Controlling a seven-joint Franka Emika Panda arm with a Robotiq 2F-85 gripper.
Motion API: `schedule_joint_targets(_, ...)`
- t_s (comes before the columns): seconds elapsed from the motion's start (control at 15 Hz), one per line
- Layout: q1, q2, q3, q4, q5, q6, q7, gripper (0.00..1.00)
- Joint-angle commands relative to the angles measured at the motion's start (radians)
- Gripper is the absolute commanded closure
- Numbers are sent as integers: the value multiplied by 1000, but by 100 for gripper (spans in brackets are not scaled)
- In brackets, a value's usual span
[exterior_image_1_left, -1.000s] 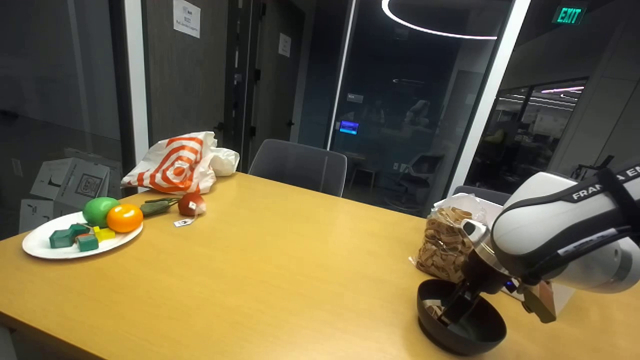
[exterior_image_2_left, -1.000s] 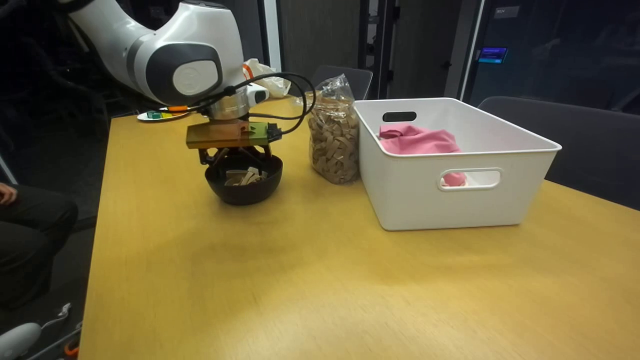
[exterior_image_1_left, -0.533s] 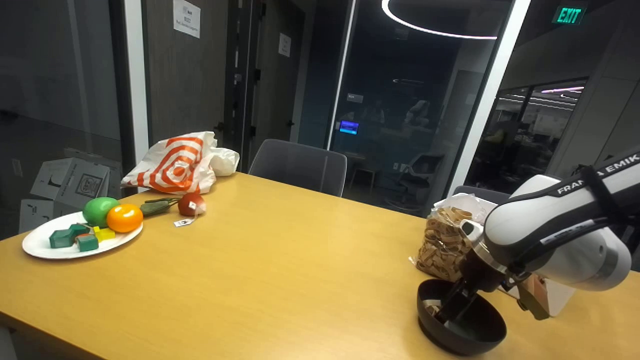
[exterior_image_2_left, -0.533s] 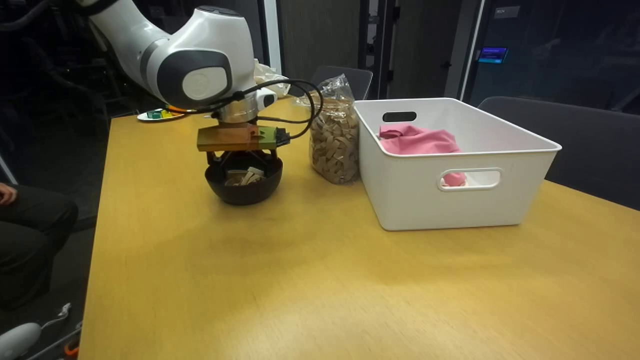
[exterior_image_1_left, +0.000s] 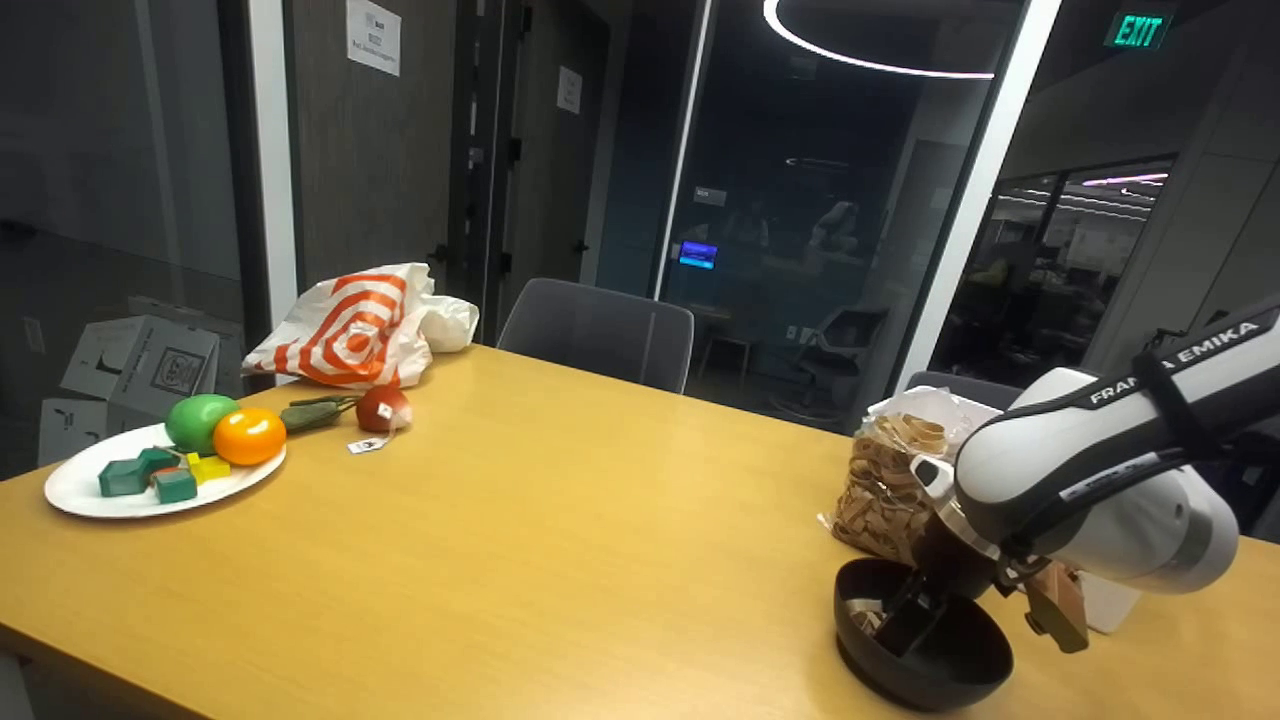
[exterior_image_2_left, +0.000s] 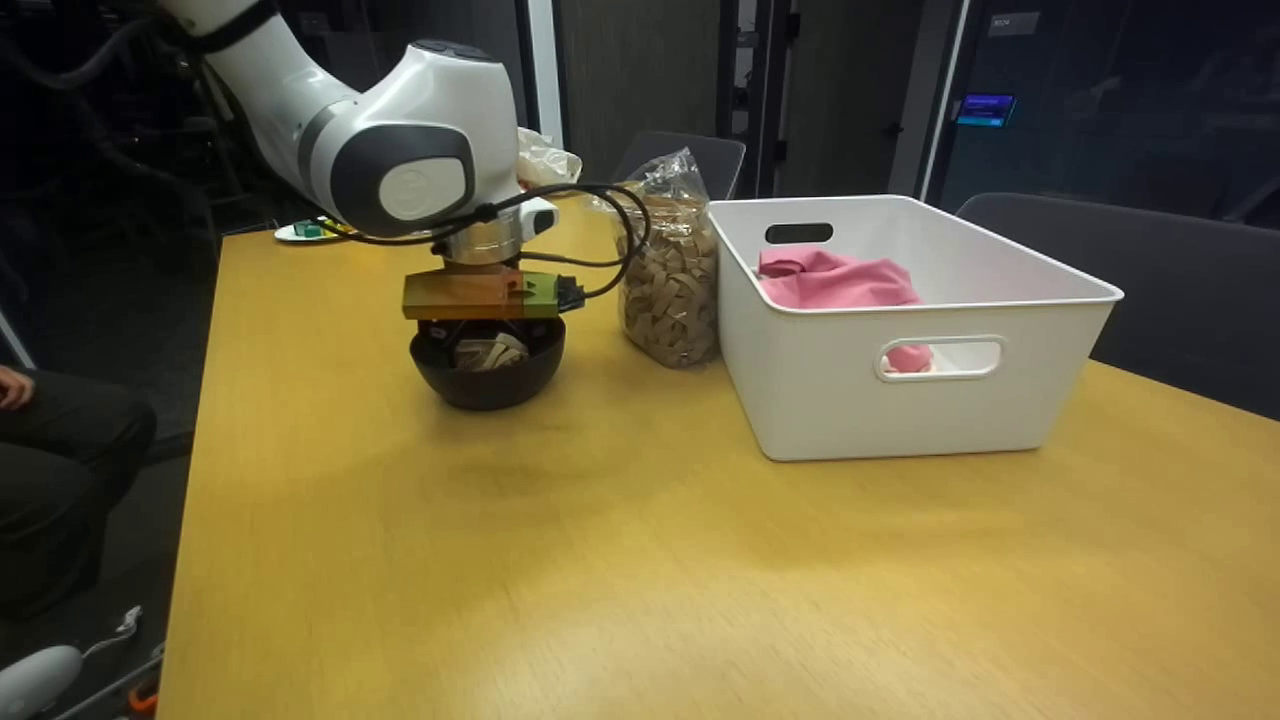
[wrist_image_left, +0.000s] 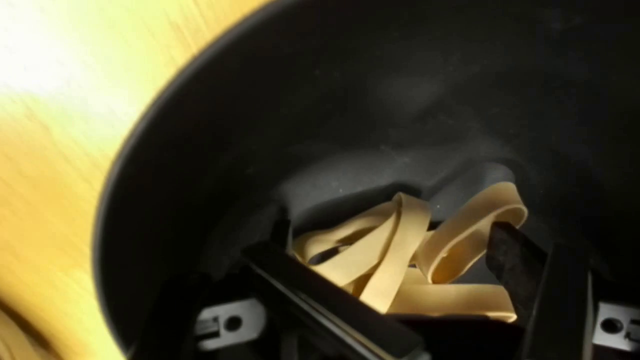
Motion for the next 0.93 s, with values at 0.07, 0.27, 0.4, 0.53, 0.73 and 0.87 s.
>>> schedule_joint_targets(0.07,-35,15,41,22,20,4,-26,34)
schedule_joint_targets(0.27,-45,15,47,28,25,5,-26,58)
schedule_joint_targets(0.4,-50,15,48,32,24,5,-24,73)
schedule_joint_targets(0.53,-52,17,47,35,21,6,-18,88)
schedule_joint_targets(0.73,-52,17,42,39,15,3,-8,94)
schedule_joint_targets(0.87,-56,7,38,39,10,-14,-3,92)
